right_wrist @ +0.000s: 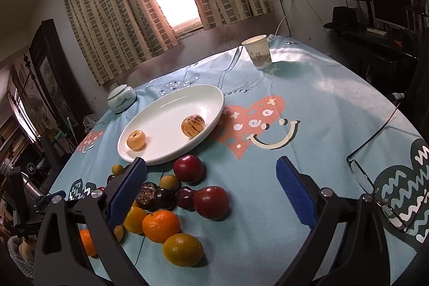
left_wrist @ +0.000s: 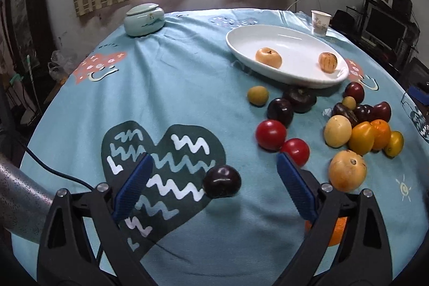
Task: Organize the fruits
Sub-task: 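Grasp the dark plum with the left tool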
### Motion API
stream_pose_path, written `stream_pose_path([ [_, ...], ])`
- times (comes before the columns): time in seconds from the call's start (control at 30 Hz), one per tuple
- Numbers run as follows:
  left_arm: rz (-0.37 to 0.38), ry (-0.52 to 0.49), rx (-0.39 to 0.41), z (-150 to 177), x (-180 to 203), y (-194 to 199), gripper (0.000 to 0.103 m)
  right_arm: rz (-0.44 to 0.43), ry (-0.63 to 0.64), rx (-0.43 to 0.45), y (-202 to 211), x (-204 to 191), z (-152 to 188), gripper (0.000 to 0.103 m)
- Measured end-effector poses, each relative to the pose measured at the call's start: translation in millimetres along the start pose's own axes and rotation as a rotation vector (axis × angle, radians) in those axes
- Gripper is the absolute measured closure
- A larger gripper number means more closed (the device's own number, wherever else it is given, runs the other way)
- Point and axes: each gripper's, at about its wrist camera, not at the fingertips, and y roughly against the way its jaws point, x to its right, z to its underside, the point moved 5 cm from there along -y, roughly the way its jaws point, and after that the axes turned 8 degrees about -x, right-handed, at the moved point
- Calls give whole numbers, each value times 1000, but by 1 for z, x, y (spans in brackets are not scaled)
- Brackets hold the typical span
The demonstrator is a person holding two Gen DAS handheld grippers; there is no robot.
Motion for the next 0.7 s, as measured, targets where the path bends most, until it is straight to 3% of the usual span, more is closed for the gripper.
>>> stream_pose_path([
  [0.1, 55, 35, -27, 2, -5, -4, 24, 1, 0, -3, 0, 0, 0, 6],
  [0.17, 92, 25, -54, 7, -1, -6, 49, 3, -2, -6, -1, 1, 0, 5],
  [0.2, 109, 2, -74, 10, 5, -8, 52, 3, -4, -7, -1, 1, 0, 5],
  [0.3, 89, -51, -73, 16, 16, -4, 52, 3, -9, -10, -1, 2, 0, 5],
  [0.5, 101, 27, -141, 19, 0, -17, 49, 2, -4, -15, -3, 0, 1, 5],
  [0.7, 117, 26, -163, 19, 0, -22, 50, 2, 1, -23, -4, -2, 2, 5],
])
